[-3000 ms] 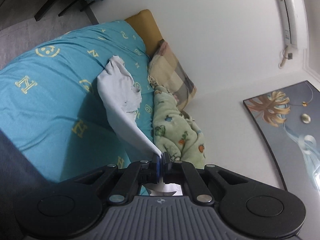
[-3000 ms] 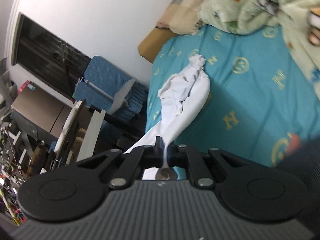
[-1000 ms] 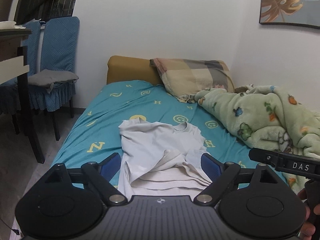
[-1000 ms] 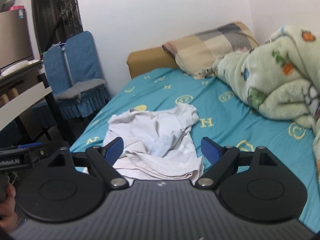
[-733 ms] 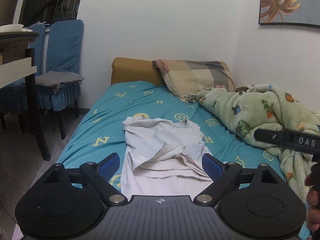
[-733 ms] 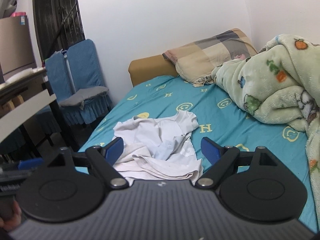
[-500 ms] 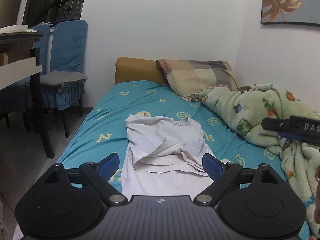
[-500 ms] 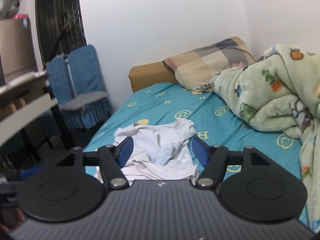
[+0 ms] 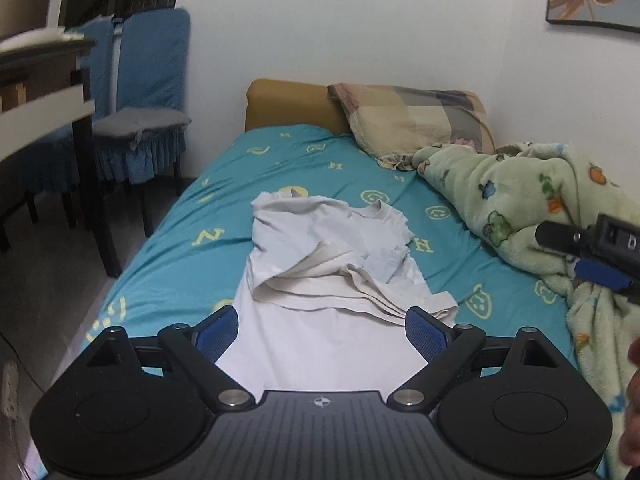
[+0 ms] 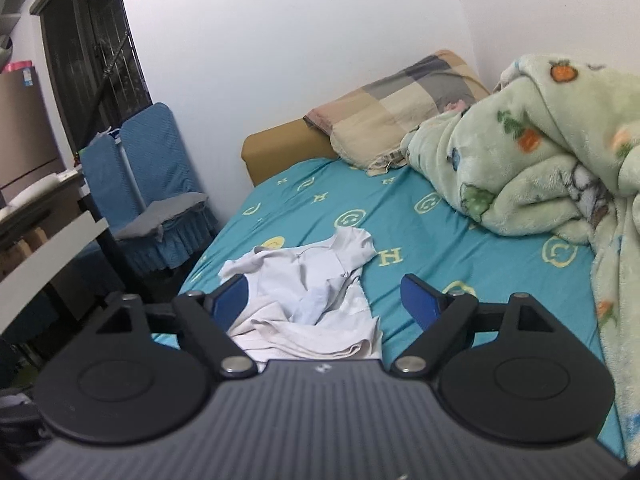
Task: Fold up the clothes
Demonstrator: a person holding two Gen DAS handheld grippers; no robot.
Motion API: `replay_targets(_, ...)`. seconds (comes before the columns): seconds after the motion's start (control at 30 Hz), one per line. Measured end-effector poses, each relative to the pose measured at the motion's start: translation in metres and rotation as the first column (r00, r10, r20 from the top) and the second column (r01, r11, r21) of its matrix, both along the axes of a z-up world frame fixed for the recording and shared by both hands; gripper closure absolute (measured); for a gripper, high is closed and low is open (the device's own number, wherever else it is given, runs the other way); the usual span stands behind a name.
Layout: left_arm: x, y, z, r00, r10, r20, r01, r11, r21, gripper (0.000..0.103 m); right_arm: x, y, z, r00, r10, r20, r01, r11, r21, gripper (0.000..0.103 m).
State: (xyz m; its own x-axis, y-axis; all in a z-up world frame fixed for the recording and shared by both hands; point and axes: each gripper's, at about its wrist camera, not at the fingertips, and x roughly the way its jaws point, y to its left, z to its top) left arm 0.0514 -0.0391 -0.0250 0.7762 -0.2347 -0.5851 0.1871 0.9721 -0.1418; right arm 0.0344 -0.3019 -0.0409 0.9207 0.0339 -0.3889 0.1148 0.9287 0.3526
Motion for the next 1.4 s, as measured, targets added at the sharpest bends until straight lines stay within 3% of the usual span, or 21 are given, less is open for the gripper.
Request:
replay_targets(0.1, 0.007, -0.002, 0.000, 0.998, 0.027, -0.049, -0.029, 0.999, -0.034, 0.011, -0.001, -0.006, -0.003, 1.000, 0.011, -0.007, -0.011, 0.999, 0.049, 0.019)
replay_targets(0.27, 0.021, -0.005, -0.004, 0.992, 0.075, -0.105, -0.079, 0.996, -0.031, 0.011, 0.001, -0.008, -0.009, 1.000, -0.008, -0.015, 0.008, 0.999, 0.039, 0.019)
replay_targets(0.5, 0.032, -0.001, -0.013, 0.982, 0.070, -0.177, -0.089, 0.990, -0.106, 0.011, 0.008, -0.005, -0.018, 0.995, -0.044, -0.084, 0.050, 0.996, 0.077, 0.019)
replay_targets(0.73, 0.034, 0.024, -0.027, 0.960, 0.077, -0.270, -0.138, 0.967, -0.215, 0.011, 0.010, 0.009, -0.024, 0.983, -0.034, -0.182, 0.067, 0.982, 0.179, 0.019)
replay_targets(0.93, 0.027, 0.041, -0.021, 0.954, 0.087, -0.286, -0.173, 0.942, -0.289, 0.011, 0.005, 0.027, -0.010, 0.969, -0.100, -0.226, 0.145, 0.971, 0.191, 0.019)
replay_targets(1.07, 0.023, 0.045, -0.021, 0.952, 0.081, -0.296, -0.186, 0.921, -0.343, 0.011, -0.001, 0.031, -0.005, 0.971, -0.096, -0.220, 0.157, 0.947, 0.280, 0.019)
replay_targets(1.17, 0.024, 0.043, -0.031, 0.946, 0.057, -0.319, -0.178, 0.915, -0.362, 0.011, -0.003, 0.025, -0.016, 0.967, -0.083, -0.239, 0.153, 0.945, 0.289, 0.019)
replay_targets(1.27, 0.024, 0.044, -0.044, 0.942, 0.046, -0.332, -0.163, 0.928, -0.336, 0.011, -0.005, 0.009, -0.039, 0.957, -0.087, -0.278, 0.183, 0.921, 0.344, 0.018)
replay_targets(1.33, 0.025, 0.051, -0.057, 0.928, 0.061, -0.368, -0.188, 0.929, -0.318, 0.011, -0.005, -0.001, -0.058, 0.949, -0.073, -0.308, 0.203, 0.888, 0.413, 0.018)
replay_targets(1.4, 0.029, 0.061, -0.073, 0.895, 0.074, -0.440, -0.244, 0.907, -0.344, 0.011, -0.004, -0.008, -0.075, 0.937, -0.052, -0.345, 0.221, 0.853, 0.473, 0.018)
